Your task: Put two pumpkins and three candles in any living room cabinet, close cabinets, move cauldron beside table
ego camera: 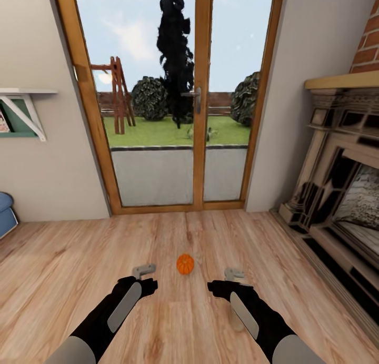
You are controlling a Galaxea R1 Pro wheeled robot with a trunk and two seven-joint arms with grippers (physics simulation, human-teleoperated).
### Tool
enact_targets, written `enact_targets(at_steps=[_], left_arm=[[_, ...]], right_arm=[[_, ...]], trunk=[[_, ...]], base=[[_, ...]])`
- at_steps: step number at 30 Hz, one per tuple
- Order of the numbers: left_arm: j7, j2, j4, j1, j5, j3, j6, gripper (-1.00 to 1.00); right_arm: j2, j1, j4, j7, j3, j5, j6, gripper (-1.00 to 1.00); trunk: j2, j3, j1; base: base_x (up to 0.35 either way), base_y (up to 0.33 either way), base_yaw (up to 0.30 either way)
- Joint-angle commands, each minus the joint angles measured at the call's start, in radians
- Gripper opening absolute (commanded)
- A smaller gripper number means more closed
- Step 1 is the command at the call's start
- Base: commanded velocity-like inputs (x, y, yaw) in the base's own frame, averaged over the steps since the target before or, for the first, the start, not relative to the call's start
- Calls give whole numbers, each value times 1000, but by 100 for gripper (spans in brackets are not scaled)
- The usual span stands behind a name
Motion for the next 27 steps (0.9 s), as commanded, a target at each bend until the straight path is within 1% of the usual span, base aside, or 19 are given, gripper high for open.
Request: enact_targets(at_steps=[1, 8, 13, 16, 17, 18, 19, 20, 23, 27], left_arm=[[10, 1, -2, -1, 10, -5, 0, 100], [10, 1, -2, -1, 10, -5, 0, 100], [10, 2, -2, -1, 10, -5, 0, 100], [10, 2, -2, -1, 10, -5, 0, 100], [10, 2, -2, -1, 10, -5, 0, 100], [10, 2, -2, -1, 10, -5, 0, 100], [10, 1, -2, -1, 10, -6, 0, 100], [10, 2, -2, -1, 10, -6, 0, 100], [10, 1, -2, -1, 10, -6, 0, 100], [10, 1, -2, -1, 9, -5, 0, 100]], right_arm=[[-1, -1, -2, -10, 4, -10, 2, 100], [-2, -1, -2, -11, 4, -10, 2, 100], [-2, -1, 7, -11, 3, -14, 1, 100], [-1, -1, 88, -18, -3, -16, 0, 100], [-1, -1, 120, -19, -12, -17, -5, 100], [-4, -1, 161, -20, -36, -17, -20, 100], [-8, -1, 202, -21, -78, -16, -38, 100], [-9, -1, 215, -22, -92, -14, -43, 100], [-11, -1, 235, -25, -115, -12, -50, 100], [-12, -1, 249, -26, -121, -13, -52, 100]], trunk=[[0, -1, 1], [0, -1, 1], [0, -1, 1], [0, -1, 1], [0, -1, 1], [0, -1, 1], [0, -1, 1], [0, -1, 1], [0, -1, 1], [0, -1, 1]], base=[[342, 0, 0], [273, -8, 0], [166, -172, 0], [143, -138, 0], [81, -60, 0], [46, -31, 0], [76, -80, 0], [108, -120, 0], [163, -142, 0], [149, -72, 0]])
